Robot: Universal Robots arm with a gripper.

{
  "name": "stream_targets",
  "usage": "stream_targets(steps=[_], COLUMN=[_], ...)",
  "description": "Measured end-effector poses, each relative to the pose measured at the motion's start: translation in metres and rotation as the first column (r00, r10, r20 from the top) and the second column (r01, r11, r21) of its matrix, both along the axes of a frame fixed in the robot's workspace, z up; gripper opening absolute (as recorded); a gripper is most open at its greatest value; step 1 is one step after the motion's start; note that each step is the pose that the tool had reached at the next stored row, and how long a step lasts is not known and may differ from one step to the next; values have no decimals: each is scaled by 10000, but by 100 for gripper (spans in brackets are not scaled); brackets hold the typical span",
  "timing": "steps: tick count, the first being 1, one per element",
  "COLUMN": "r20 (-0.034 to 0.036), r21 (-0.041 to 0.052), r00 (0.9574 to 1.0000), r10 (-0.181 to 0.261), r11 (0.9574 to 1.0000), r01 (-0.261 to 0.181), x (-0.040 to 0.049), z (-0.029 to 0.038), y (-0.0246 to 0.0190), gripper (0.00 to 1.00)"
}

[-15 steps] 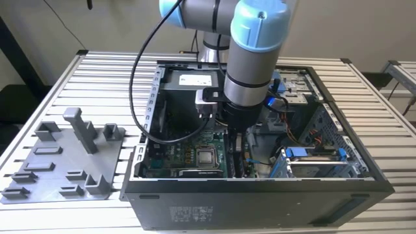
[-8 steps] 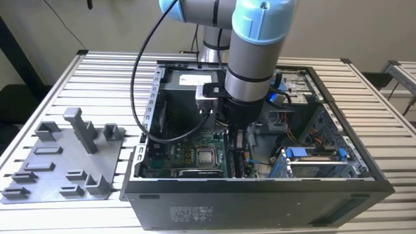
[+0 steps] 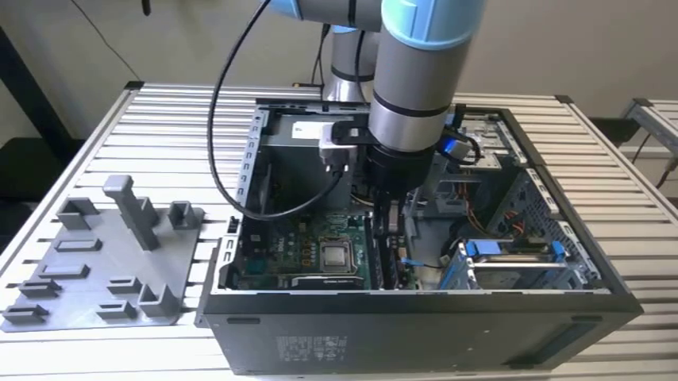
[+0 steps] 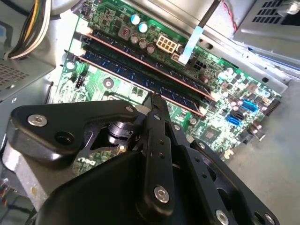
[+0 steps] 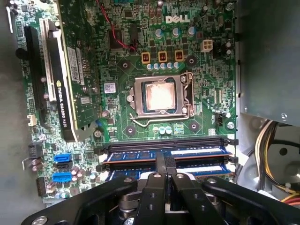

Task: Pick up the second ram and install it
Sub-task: 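Press down the second ram until it locks into place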

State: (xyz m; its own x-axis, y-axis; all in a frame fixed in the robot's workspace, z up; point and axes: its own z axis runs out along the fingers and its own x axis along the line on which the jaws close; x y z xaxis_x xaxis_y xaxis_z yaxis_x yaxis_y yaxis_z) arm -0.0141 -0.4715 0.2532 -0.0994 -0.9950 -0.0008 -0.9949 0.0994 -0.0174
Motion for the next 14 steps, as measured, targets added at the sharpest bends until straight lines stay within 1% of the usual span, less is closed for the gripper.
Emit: stream_targets(steps=[5, 6, 14], r20=[-1, 0, 0], r21=[-2, -1, 0], r00=[10000, 10000, 10000], r10=[1, 0, 1], r11=[10000, 10000, 10000], r01=[-1, 0, -1], x=[0, 0, 0], z=[114, 126, 134], y=[0, 0, 0], gripper=[11, 11, 11])
